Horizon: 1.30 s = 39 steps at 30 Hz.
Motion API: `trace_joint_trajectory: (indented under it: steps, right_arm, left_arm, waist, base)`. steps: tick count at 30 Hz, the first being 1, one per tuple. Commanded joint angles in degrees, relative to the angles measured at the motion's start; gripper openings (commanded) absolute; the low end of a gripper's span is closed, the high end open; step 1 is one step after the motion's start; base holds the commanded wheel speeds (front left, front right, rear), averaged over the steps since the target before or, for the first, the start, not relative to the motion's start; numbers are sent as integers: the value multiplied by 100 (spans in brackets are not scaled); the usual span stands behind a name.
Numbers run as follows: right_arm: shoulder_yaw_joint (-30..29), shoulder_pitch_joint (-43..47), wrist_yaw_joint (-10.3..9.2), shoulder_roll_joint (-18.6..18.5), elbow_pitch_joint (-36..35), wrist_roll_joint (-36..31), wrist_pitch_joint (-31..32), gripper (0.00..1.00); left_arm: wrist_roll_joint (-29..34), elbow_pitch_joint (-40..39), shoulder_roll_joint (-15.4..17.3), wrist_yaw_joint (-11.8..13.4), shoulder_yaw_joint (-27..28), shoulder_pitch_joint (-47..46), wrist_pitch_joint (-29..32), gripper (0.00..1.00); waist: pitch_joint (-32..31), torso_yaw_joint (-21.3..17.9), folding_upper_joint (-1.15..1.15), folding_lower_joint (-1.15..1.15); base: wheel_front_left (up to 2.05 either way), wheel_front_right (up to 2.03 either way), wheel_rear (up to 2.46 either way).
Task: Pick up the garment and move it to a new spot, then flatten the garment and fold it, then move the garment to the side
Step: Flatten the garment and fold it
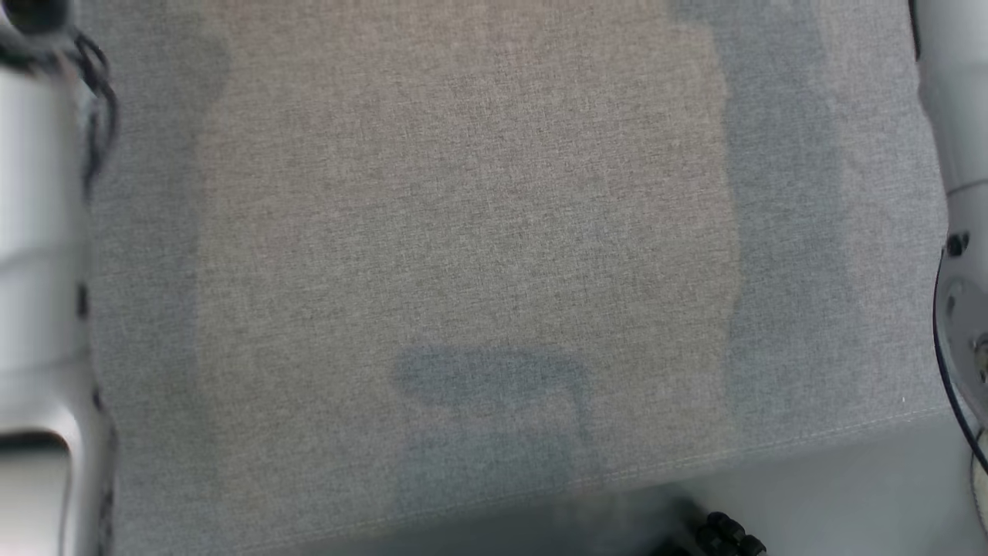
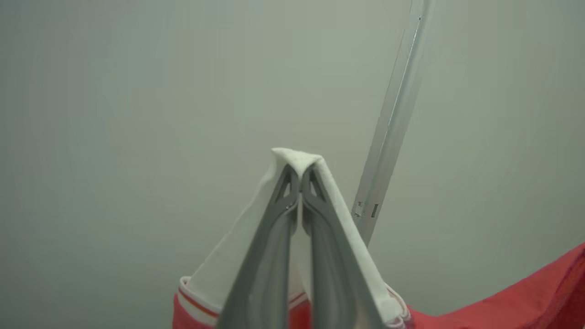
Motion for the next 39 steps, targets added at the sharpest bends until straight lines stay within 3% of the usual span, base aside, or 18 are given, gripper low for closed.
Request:
trace_joint_trajectory:
  steps: [1,7,13,16,21,29,39]
  right_arm:
    - [168,282,-5,-55,25,285,83,0]
    - [1286,1527,-7,-346,-347,1529,1190,0]
    - [2022,2876,-7,-1229,-1441,2561,2213,0]
    - [2054,3463,-7,-1647,-1841,2786,2739,0]
    - [1675,4290,-6,-1896,-2280,3189,3671,0]
    - [1140,5124,-6,-1745,-2799,3012,4427,0]
    - [521,6267,-6,-1364,-3327,2609,4648,0]
  left_arm:
    - [-48,-152,-52,-7,48,480,-1,0]
    - [-72,-811,-200,95,171,2258,-2,0]
    - [-345,-1164,-482,273,129,3789,93,0]
    - [-511,-1266,-630,354,62,4382,199,0]
    - [-751,-1308,-795,406,-158,5177,491,0]
    - [-831,-1466,-846,623,-268,5896,573,0]
    - [-979,-2284,-819,992,-216,7020,749,0]
  waist:
    - [-225,116,0,0]
    - [-896,271,0,0]
    - [-1577,501,0,0]
    - [-1862,596,0,0]
    - [-2268,669,0,0]
    - [-2793,683,0,0]
    - [-3230,773,0,0]
  base:
    - [0,0,0]
    - [0,0,0]
    - [0,0,0]
    - [0,0,0]
    - [0,0,0]
    - [0,0,0]
    - [0,0,0]
